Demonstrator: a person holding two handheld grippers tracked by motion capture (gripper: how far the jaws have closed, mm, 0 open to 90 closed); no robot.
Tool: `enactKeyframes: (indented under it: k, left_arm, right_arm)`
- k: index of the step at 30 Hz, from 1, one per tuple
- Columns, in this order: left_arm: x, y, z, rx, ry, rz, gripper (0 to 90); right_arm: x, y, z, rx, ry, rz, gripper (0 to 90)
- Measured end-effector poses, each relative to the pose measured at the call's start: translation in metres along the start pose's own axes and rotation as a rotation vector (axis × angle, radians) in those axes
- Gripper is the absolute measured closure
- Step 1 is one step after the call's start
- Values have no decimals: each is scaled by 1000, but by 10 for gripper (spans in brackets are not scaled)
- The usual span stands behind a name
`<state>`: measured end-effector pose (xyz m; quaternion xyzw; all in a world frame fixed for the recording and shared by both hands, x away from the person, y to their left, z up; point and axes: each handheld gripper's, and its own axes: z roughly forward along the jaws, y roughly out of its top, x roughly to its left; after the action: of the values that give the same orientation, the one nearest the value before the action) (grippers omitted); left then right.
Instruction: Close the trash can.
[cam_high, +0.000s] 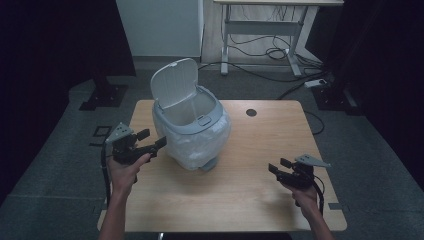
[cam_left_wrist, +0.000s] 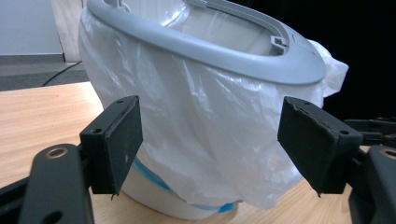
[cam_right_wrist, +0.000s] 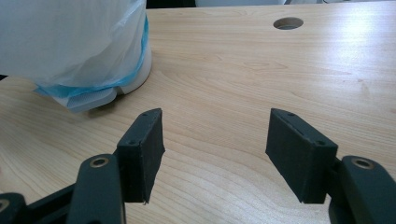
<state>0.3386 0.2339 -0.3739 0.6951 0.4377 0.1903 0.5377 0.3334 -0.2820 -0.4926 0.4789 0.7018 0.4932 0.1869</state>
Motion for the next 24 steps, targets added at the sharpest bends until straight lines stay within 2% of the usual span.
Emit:
enactKeyframes:
  k: [13,15,18,20,24]
  left_arm:
    - [0,28,7,-2,39,38,218]
    - [2,32,9,1,49,45,219]
    - [7,39,12,-6,54,31,222]
    - [9,44,15,-1,70,36,224]
    - [13,52,21,-3,88,47,225]
  right_arm:
    - [-5,3,-7,-35,20,25,361]
    - [-5,2,-6,-31,20,25,361]
    - [-6,2,-4,-25,13,21,360]
    - [-6,2,-4,-27,16,31,361]
    - [-6,1,-3,-18,4,16,360]
